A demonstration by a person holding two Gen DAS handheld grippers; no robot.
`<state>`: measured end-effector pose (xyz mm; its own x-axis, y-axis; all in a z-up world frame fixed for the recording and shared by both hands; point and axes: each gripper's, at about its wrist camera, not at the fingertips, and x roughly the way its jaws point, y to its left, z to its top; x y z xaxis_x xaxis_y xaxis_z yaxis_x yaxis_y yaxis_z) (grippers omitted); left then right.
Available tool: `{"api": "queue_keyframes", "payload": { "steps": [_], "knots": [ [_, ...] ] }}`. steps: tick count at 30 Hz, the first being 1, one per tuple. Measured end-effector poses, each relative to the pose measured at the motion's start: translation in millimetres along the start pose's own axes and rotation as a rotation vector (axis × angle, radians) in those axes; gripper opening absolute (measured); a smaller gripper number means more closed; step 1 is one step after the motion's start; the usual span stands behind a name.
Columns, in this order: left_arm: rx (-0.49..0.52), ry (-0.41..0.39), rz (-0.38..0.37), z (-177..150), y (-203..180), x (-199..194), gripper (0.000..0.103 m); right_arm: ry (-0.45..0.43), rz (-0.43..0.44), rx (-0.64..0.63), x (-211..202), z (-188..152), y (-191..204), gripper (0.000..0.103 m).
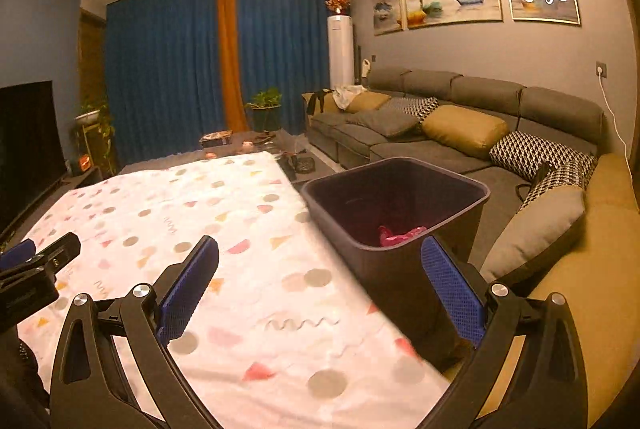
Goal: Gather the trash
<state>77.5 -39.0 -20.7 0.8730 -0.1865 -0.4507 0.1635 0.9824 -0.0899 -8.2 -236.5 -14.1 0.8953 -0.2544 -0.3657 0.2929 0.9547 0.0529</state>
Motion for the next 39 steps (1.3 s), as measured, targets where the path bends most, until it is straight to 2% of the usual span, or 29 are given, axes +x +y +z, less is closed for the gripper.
{"api": "queue_keyframes", "payload": {
  "steps": [5,12,39],
  "knots": [
    [-0.009,-0.035,0.035,-4,17,-22,0.097,-0.015,0.013,-0.020,-18,-4,15,0.098],
    [-0.007,-0.073,0.042,-5,25,-41,0.097,-0.035,0.024,-0.007,-35,-4,25,0.098],
    [0.000,-0.075,0.006,-7,17,-54,0.097,-0.071,0.020,-0.022,-52,-9,30,0.098]
  ]
}}
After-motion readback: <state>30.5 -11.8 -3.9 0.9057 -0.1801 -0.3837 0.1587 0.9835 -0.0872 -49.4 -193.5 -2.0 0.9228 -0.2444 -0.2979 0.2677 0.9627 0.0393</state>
